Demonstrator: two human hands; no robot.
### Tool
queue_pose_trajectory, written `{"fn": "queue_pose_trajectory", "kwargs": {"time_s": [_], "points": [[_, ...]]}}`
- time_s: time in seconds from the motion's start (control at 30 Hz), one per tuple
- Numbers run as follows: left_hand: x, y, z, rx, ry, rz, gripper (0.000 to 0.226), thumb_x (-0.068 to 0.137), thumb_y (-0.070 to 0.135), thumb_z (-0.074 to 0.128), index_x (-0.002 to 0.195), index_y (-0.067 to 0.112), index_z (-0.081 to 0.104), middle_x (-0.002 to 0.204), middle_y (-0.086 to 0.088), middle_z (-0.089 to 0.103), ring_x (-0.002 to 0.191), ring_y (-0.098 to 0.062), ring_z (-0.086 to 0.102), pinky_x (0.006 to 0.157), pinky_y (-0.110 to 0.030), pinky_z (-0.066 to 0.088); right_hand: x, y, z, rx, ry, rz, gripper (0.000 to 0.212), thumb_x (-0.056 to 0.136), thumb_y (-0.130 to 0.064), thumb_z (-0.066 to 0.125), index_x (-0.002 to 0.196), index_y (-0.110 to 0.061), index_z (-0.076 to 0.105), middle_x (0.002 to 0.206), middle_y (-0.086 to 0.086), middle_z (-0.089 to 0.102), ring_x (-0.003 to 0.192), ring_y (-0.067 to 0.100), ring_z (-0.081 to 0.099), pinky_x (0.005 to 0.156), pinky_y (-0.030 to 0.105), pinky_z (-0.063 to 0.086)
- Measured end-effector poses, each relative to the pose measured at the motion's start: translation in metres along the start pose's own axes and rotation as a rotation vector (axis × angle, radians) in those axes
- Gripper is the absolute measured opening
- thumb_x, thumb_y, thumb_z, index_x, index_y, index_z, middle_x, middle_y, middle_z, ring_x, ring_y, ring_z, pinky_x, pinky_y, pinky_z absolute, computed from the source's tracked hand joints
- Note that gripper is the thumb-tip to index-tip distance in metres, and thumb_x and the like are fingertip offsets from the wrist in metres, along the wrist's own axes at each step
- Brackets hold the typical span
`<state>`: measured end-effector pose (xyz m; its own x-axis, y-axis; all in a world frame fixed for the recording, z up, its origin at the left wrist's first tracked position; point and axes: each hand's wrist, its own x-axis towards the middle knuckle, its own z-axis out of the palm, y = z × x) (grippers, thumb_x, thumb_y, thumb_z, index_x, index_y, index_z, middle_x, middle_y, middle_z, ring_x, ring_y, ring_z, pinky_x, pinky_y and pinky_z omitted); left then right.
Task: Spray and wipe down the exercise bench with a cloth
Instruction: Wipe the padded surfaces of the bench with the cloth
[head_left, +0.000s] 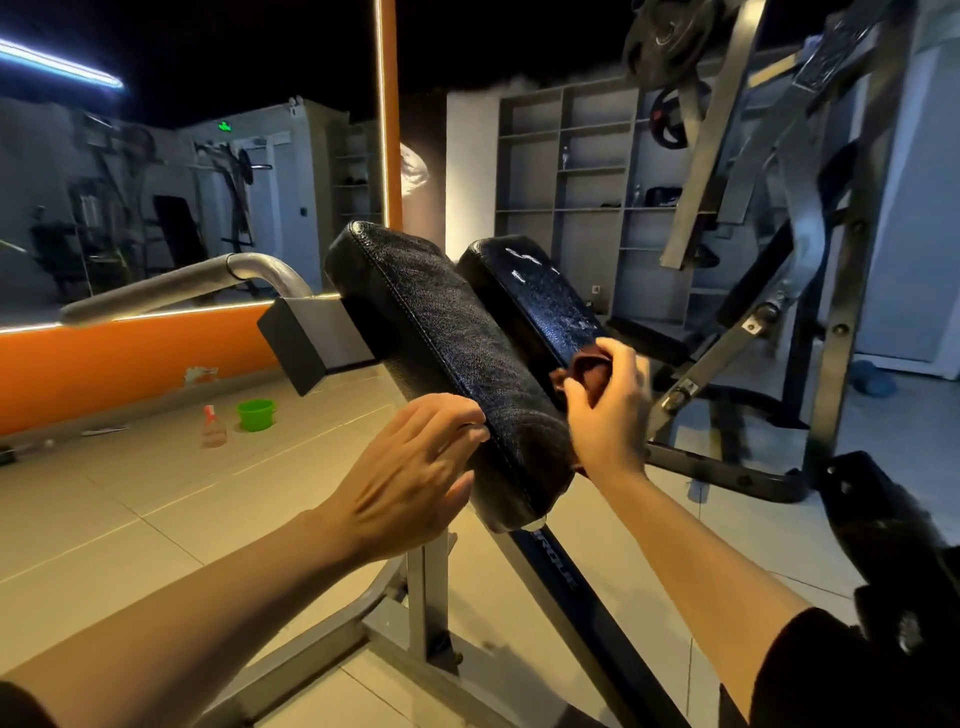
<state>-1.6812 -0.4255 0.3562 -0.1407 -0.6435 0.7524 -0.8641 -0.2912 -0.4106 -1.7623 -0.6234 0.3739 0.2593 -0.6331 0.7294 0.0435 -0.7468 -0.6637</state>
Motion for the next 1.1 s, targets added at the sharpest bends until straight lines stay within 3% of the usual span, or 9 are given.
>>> {"fn": "queue_pose_trajectory", "kwargs": {"time_s": [0.07, 0.23, 0.37, 0.47, 0.63, 0.77, 0.87, 0.93, 1.1], "points": [[0.002, 0.000, 0.002, -0.007, 0.009, 0.012, 0.041, 0.081, 0.025, 0.068, 0.116, 0.005, 0.062, 0.121, -0.013, 0.053, 0.113, -0.025, 0.047, 0.104, -0.031, 0.034, -0.011, -0.030, 0.002, 0.123, -0.165, -0.154, 0.042, 0.087, -0.018, 0.069, 0.125, -0.008, 0.055, 0.131, 0.009, 0.048, 0.114, 0.011, 0.046, 0.085, -0.002, 0.032], [-0.002, -0.001, 0.005, -0.012, -0.032, 0.026, 0.042, 0.088, 0.030, 0.049, 0.120, 0.007, 0.064, 0.121, -0.014, 0.060, 0.115, -0.025, 0.049, 0.102, -0.033, 0.036, -0.010, -0.023, -0.005, 0.407, -0.659, -0.203, 0.037, 0.091, -0.029, 0.056, 0.126, -0.019, 0.064, 0.144, -0.010, 0.048, 0.133, 0.005, 0.042, 0.114, 0.031, 0.034], [0.000, -0.002, 0.004, -0.009, 0.021, 0.056, 0.038, 0.088, 0.026, 0.053, 0.119, 0.007, 0.064, 0.117, -0.015, 0.064, 0.112, -0.024, 0.050, 0.100, -0.034, 0.038, -0.011, -0.014, 0.004, 0.308, -0.600, -0.334, 0.035, 0.092, -0.023, 0.061, 0.125, -0.033, 0.062, 0.141, -0.014, 0.047, 0.135, 0.007, 0.035, 0.113, 0.028, 0.029], [0.001, -0.003, 0.005, -0.022, 0.031, 0.068, 0.038, 0.087, 0.024, 0.055, 0.121, 0.009, 0.058, 0.117, -0.015, 0.064, 0.112, -0.025, 0.051, 0.105, -0.032, 0.034, -0.011, 0.001, 0.018, 0.253, -0.421, -0.352, 0.031, 0.091, -0.014, 0.062, 0.120, -0.022, 0.067, 0.128, -0.001, 0.052, 0.123, 0.011, 0.047, 0.105, 0.015, 0.035], [-0.001, -0.006, 0.004, 0.028, -0.009, 0.085, 0.044, 0.079, 0.021, 0.071, 0.121, 0.008, 0.064, 0.118, -0.014, 0.065, 0.113, -0.025, 0.052, 0.103, -0.037, 0.038, 0.017, 0.024, 0.013, -0.028, -0.177, 0.035, 0.018, 0.088, -0.007, 0.066, 0.105, -0.011, 0.072, 0.112, 0.009, 0.054, 0.104, 0.016, 0.051, 0.093, 0.019, 0.038], [0.003, -0.007, -0.002, 0.056, -0.022, 0.112, 0.048, 0.073, 0.021, 0.078, 0.118, 0.008, 0.067, 0.117, -0.014, 0.066, 0.110, -0.026, 0.057, 0.102, -0.036, 0.039, 0.000, -0.018, 0.018, 0.114, -0.214, -0.298, 0.028, 0.090, -0.020, 0.064, 0.117, -0.015, 0.068, 0.122, 0.005, 0.050, 0.109, 0.011, 0.046, 0.096, 0.008, 0.033], [0.004, -0.008, -0.004, 0.059, -0.023, 0.129, 0.043, 0.078, 0.025, 0.069, 0.117, 0.009, 0.068, 0.117, -0.012, 0.065, 0.112, -0.023, 0.052, 0.106, -0.033, 0.034, -0.009, -0.013, 0.031, 0.086, -0.369, -0.442, 0.036, 0.094, -0.023, 0.055, 0.129, -0.019, 0.061, 0.134, 0.003, 0.049, 0.120, 0.016, 0.044, 0.103, 0.022, 0.035], [0.004, -0.009, -0.004, 0.071, -0.034, 0.143, 0.044, 0.077, 0.024, 0.069, 0.119, 0.008, 0.067, 0.118, -0.012, 0.065, 0.113, -0.023, 0.050, 0.107, -0.033, 0.031, 0.008, 0.009, 0.034, 0.035, -0.362, -0.275, 0.033, 0.094, -0.014, 0.057, 0.126, -0.013, 0.063, 0.132, 0.006, 0.051, 0.122, 0.020, 0.047, 0.105, 0.028, 0.035], [0.006, -0.013, -0.011, 0.079, -0.051, 0.163, 0.046, 0.075, 0.024, 0.073, 0.119, 0.010, 0.068, 0.116, -0.009, 0.066, 0.111, -0.021, 0.054, 0.105, -0.033, 0.036, 0.030, 0.007, 0.026, 0.025, -0.119, 0.087, 0.027, 0.094, -0.012, 0.060, 0.120, -0.010, 0.066, 0.131, 0.009, 0.050, 0.118, 0.018, 0.049, 0.081, 0.004, 0.030]]}}
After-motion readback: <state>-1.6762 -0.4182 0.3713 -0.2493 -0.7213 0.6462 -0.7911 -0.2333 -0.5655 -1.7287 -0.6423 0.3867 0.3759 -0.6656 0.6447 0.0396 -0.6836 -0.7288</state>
